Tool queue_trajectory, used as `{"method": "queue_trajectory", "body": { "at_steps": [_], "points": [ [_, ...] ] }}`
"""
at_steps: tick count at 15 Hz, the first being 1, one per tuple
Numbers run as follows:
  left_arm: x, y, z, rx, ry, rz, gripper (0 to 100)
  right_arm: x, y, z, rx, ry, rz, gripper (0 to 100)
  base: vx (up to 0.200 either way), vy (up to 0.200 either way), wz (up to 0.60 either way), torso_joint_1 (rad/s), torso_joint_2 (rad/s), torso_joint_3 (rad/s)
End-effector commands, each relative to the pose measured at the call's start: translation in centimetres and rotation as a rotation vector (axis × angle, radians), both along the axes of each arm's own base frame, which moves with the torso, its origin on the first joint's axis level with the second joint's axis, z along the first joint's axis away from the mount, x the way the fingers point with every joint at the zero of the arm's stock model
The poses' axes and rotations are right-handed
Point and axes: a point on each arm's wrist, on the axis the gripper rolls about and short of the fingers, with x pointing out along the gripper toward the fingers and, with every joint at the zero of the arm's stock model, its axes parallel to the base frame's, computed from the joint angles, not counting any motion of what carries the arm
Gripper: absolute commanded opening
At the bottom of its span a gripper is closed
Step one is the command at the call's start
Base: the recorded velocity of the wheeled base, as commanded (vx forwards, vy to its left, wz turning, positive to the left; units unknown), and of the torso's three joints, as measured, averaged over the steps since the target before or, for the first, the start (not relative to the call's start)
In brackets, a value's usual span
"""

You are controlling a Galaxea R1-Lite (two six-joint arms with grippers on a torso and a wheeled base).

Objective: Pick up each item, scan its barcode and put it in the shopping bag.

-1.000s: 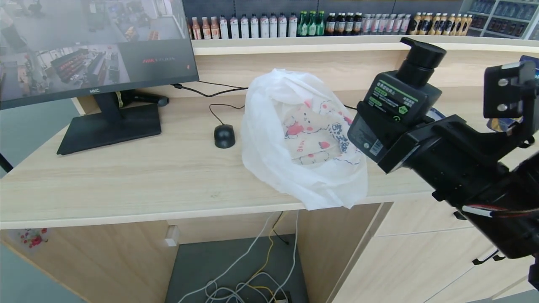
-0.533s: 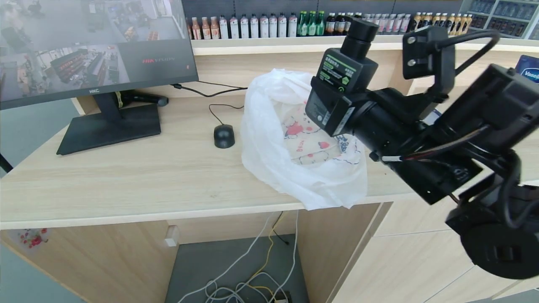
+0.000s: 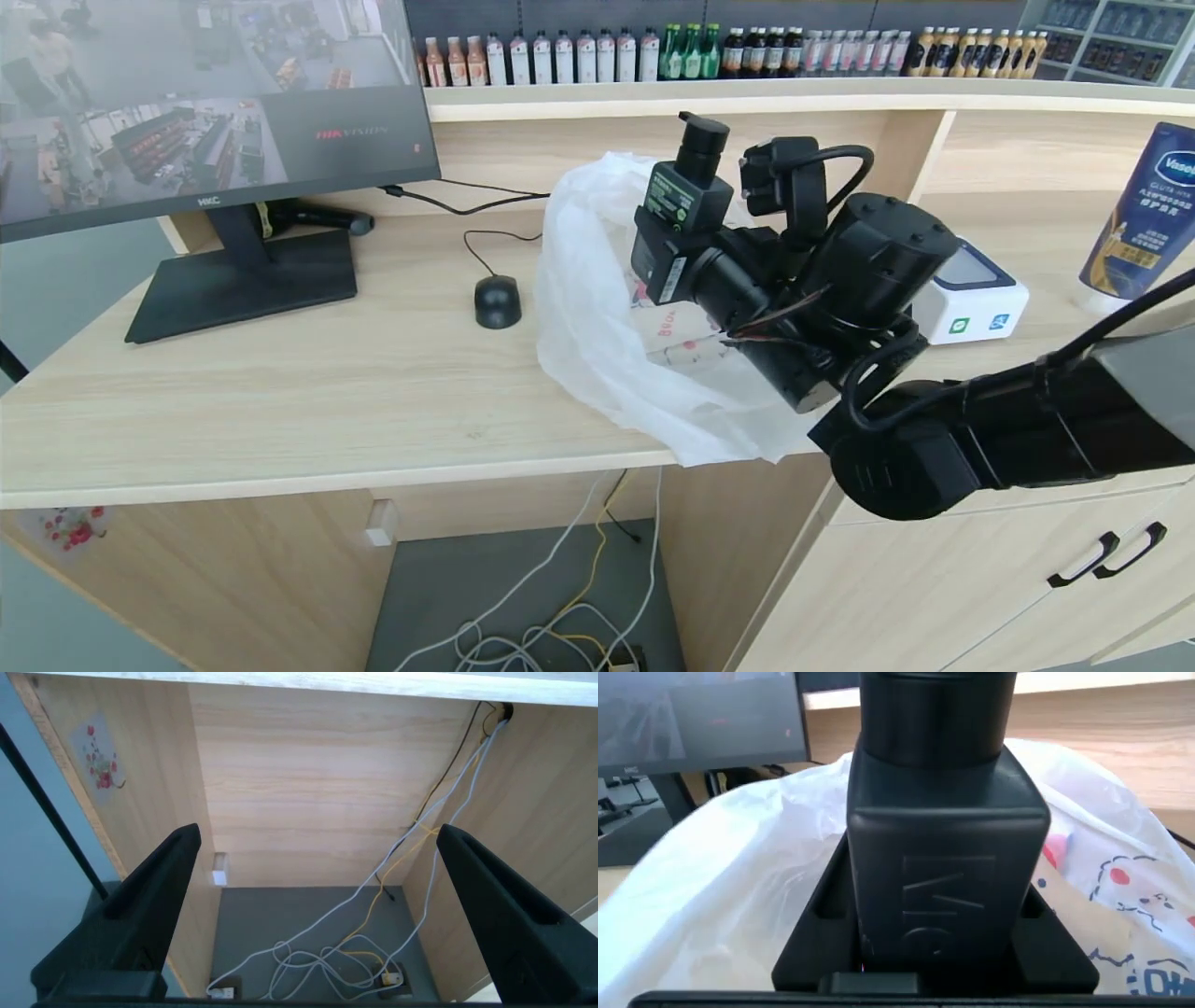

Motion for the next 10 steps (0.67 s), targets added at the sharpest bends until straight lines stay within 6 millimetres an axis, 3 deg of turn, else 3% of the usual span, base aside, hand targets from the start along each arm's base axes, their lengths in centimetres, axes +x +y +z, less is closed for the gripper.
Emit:
{"method": "queue_trajectory", "body": {
  "at_steps": [1, 7, 10],
  "points": [
    [0.0, 0.0, 0.0, 0.0, -0.001, 0.0, 100, 0.8, 0.1, -1.0, -0.013, 0.016, -0.009, 0, 0.0, 0.0, 0.0, 0.0, 0.0, 0.0],
    [0.0, 0.0, 0.0, 0.0, -0.001, 0.0, 100, 1.4, -0.1, -1.7, -0.039, 0.053, -0.024, 0, 0.0, 0.0, 0.0, 0.0, 0.0, 0.0],
    [0.0, 0.0, 0.0, 0.0, -0.001, 0.0, 100, 1.9, 0.3, -0.4, -0.051, 0.069, -0.024, 0, 0.0, 0.0, 0.0, 0.0, 0.0, 0.0]
  ]
}}
